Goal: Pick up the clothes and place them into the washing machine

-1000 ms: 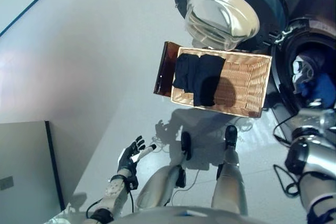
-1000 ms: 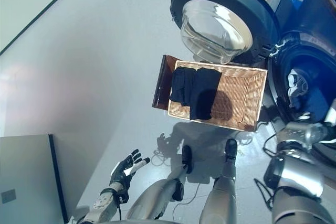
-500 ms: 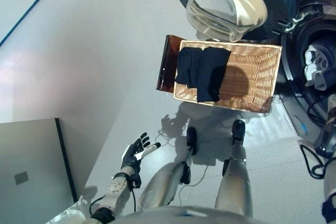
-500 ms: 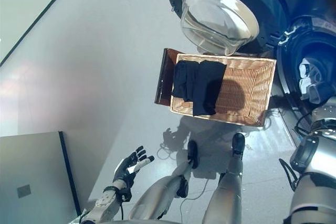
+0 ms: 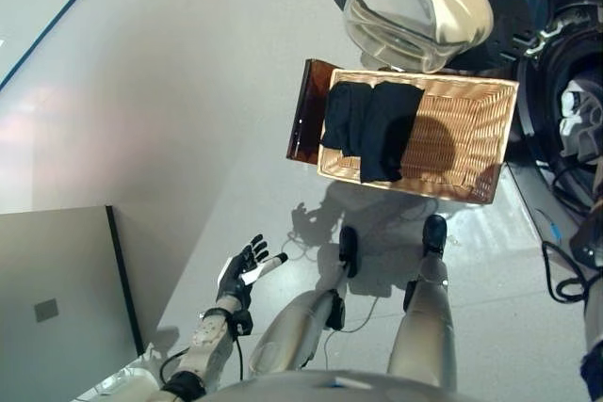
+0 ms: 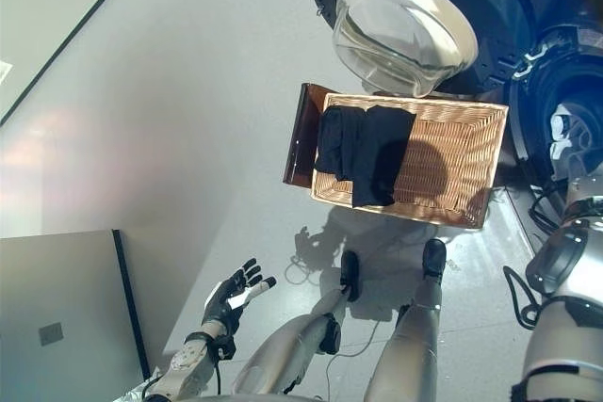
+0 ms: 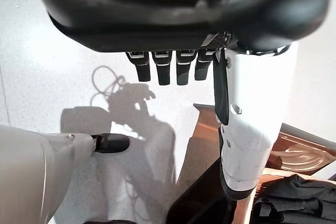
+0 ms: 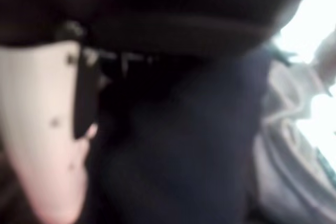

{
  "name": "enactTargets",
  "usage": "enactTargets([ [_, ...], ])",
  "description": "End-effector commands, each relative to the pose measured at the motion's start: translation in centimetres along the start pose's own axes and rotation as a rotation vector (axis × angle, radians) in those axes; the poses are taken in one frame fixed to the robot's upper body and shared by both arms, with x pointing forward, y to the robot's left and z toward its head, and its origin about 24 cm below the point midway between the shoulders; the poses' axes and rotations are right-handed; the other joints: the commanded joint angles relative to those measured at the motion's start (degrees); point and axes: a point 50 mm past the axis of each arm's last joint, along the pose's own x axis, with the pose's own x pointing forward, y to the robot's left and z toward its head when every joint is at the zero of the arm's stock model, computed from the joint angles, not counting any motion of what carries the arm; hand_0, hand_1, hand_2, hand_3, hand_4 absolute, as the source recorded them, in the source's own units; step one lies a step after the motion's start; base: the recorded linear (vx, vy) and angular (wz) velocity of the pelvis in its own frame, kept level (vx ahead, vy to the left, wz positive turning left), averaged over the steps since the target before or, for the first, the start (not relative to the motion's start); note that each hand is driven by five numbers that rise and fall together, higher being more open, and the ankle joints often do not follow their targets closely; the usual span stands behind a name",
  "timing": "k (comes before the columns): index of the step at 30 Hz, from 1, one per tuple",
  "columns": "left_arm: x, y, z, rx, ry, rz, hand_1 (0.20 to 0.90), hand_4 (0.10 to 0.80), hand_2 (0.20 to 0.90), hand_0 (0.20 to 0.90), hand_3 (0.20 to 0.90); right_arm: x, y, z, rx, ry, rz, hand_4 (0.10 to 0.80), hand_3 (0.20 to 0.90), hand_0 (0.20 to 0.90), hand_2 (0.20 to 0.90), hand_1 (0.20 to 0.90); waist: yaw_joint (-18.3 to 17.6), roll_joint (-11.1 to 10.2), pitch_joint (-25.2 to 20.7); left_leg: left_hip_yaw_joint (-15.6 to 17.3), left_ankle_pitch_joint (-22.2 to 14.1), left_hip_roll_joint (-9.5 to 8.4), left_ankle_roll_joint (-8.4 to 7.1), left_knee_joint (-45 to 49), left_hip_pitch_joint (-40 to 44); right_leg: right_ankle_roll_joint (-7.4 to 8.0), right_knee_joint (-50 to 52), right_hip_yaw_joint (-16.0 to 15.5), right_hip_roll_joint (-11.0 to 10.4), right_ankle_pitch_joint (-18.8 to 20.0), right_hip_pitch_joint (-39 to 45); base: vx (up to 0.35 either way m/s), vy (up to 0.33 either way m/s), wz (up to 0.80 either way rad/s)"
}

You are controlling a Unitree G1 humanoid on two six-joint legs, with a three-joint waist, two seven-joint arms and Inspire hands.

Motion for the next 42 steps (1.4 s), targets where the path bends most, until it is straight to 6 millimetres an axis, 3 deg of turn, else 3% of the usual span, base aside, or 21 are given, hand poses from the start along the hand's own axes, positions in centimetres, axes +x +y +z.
enactTargets([
  [1, -0.3, 1.3, -0.2, 0.026, -0.004, 0.043, 0.9, 0.8, 0.9, 0.9, 0.9, 0.0, 3.5, 6.5, -0.03, -0.247, 0.169, 0.8, 0.9, 0.9, 0.9, 0.9, -0.6, -0.8, -2.9, 0.6, -1.9, 0.05, -3.46, -0.5, 0.7, -1.57, 0.2, -1.2, 1.9, -2.0, 3.3, 0.0, 0.0, 0.0],
  [10, -0.5, 1.4, -0.6, 0.021, 0.016, 0.054, 0.9, 0.8, 0.9, 0.9, 0.9, 0.4, 2.2, 5.3, -0.013, -0.205, 0.091, 0.8, 0.9, 0.9, 0.9, 0.9, -0.8, -0.7, -3.4, 0.4, -2.1, -0.29, -3.09, -0.5, 1.4, -1.56, -0.7, -1.5, 1.7, -1.7, 4.6, 0.005, 0.02, -0.01],
  [14, -0.5, 1.7, 0.1, 0.037, -0.011, 0.041, 0.9, 0.8, 0.9, 0.9, 0.9, 0.9, 0.9, 2.7, -0.489, -0.167, 0.184, 0.8, 0.9, 0.9, 0.9, 0.9, -0.5, -1.8, -2.9, 0.7, -2.4, -0.26, -3.0, -0.5, 2.3, -1.51, -0.7, -1.7, 1.7, -1.8, 5.6, -0.014, 0.022, -0.07],
  [16, -0.6, 1.7, 0.2, 0.023, -0.025, 0.034, 0.9, 0.8, 0.9, 0.9, 0.9, 0.8, 0.3, 1.1, -0.651, -0.162, 0.248, 0.8, 0.9, 0.9, 0.9, 0.9, -1.0, -2.4, -2.2, 1.1, -2.3, -0.09, -2.86, -0.5, 2.6, -1.52, -0.7, -1.4, 1.8, -1.4, 5.7, -0.043, 0.012, -0.1],
  [17, -0.6, 1.8, 0.2, 0.024, -0.025, 0.035, 0.9, 0.8, 0.9, 0.9, 0.9, 0.8, 0.3, 1.0, -0.651, -0.161, 0.247, 0.8, 0.9, 0.9, 0.9, 0.9, -1.0, -2.4, -2.3, 1.0, -2.0, -0.08, -2.83, -0.5, 2.4, -1.56, -0.8, -1.4, 1.8, -1.0, 5.5, -0.011, 0.017, -0.09],
  [19, -0.7, 2.4, 0.4, 0.019, -0.029, 0.044, 0.9, 0.8, 0.9, 0.9, 0.9, 1.0, -1.3, -0.7, -0.862, -0.148, 0.302, 0.8, 0.9, 0.9, 0.9, 0.9, -1.1, -3.4, -2.1, 1.0, -2.0, -0.08, -2.59, -0.5, 3.1, -1.56, -1.0, -1.3, 1.9, -0.8, 6.4, -0.025, 0.028, -0.04],
  [21, -0.8, 2.4, 0.4, 0.016, -0.032, 0.044, 0.9, 0.8, 0.9, 0.9, 0.9, 0.9, -1.7, -1.2, -0.893, -0.145, 0.321, 0.8, 0.9, 0.9, 0.9, 0.9, -1.2, -3.7, -2.2, 0.9, -2.0, -0.09, -2.48, -0.5, 3.3, -1.57, -1.1, -1.4, 1.9, -0.7, 6.7, 0.0, 0.0, 0.0],
  [23, -0.8, 2.6, 0.5, 0.002, -0.041, 0.052, 0.9, 0.8, 0.9, 0.9, 0.9, 0.7, -3.3, -3.0, -0.991, -0.131, 0.371, 0.8, 0.9, 0.9, 0.9, 0.9, -1.5, -4.8, -2.1, 0.9, -2.3, -0.03, -2.21, -0.5, 4.5, -1.46, -1.2, -1.8, 1.7, -0.9, 8.3, -0.002, 0.016, 0.01],
  [26, -0.8, 3.1, 0.5, -0.002, -0.043, 0.073, 0.9, 0.8, 0.9, 0.9, 0.9, 0.5, -4.1, -3.8, -0.991, -0.121, 0.395, 0.8, 0.9, 0.9, 0.9, 0.9, -1.8, -5.6, -2.3, 0.7, -2.2, 0.06, -2.08, -0.5, 4.8, -1.45, -1.9, -2.1, 1.8, -0.5, 9.1, 0.005, 0.003, 0.01],
  [28, -1.0, 3.8, 0.4, -0.002, -0.035, 0.103, 0.9, 0.8, 0.9, 0.9, 0.9, 0.5, -6.1, -4.8, -1.051, -0.096, 0.415, 0.8, 0.9, 0.9, 0.9, 0.9, -2.0, -7.0, -2.9, 0.5, -2.4, 0.28, -1.99, -0.5, 5.7, -1.29, -3.2, -2.8, 1.9, -0.2, 11.0, 0.008, 0.007, 0.02],
  [35, -1.5, 5.3, 0.2, -0.022, -0.033, 0.158, 0.9, 0.8, 0.9, 0.9, 0.9, -0.8, -9.9, -8.3, -1.338, -0.03, 0.575, 0.8, 0.9, 0.9, 0.9, 0.9, -2.2, -10.6, -3.2, 0.0, -2.6, 1.04, -1.72, -0.5, 7.7, -1.21, -4.8, -4.0, 2.2, 0.2, 14.2, 0.0, 0.002, 0.02],
  [42, -1.8, 6.3, 0.1, -0.012, -0.024, 0.195, 0.9, 0.8, 0.9, 0.9, 0.9, -2.0, -13.3, -10.9, -1.412, 0.074, 0.535, 0.8, 0.9, 0.9, 0.9, 0.9, -0.9, -12.8, -3.4, -1.2, -2.5, 1.48, -1.52, -0.5, 8.6, -1.19, -6.0, -5.6, 2.6, 0.4, 16.5, -0.008, -0.004, 0.12],
])
